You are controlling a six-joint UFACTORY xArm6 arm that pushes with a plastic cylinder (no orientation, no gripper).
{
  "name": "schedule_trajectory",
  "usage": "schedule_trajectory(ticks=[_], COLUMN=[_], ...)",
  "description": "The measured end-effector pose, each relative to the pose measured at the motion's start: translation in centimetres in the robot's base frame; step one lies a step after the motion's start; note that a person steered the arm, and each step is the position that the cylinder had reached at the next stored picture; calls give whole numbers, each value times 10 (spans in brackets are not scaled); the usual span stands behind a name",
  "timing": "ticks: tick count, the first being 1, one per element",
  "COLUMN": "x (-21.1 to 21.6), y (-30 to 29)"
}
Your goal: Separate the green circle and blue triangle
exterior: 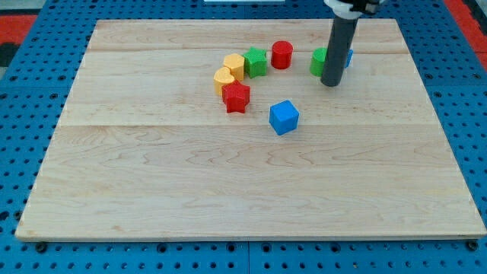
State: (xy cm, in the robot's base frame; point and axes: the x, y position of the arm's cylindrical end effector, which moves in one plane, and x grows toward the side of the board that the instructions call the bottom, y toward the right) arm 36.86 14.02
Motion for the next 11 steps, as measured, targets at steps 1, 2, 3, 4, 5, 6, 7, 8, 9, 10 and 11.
schedule_trajectory(ticks=[1, 2, 3, 4, 5, 6, 7, 8, 9, 10, 11], x=[12, 4, -18, -52, -82, -101, -102, -102, -101, -92, -78], y=[15, 40, 53, 61, 71, 70, 61, 49, 35, 19, 8])
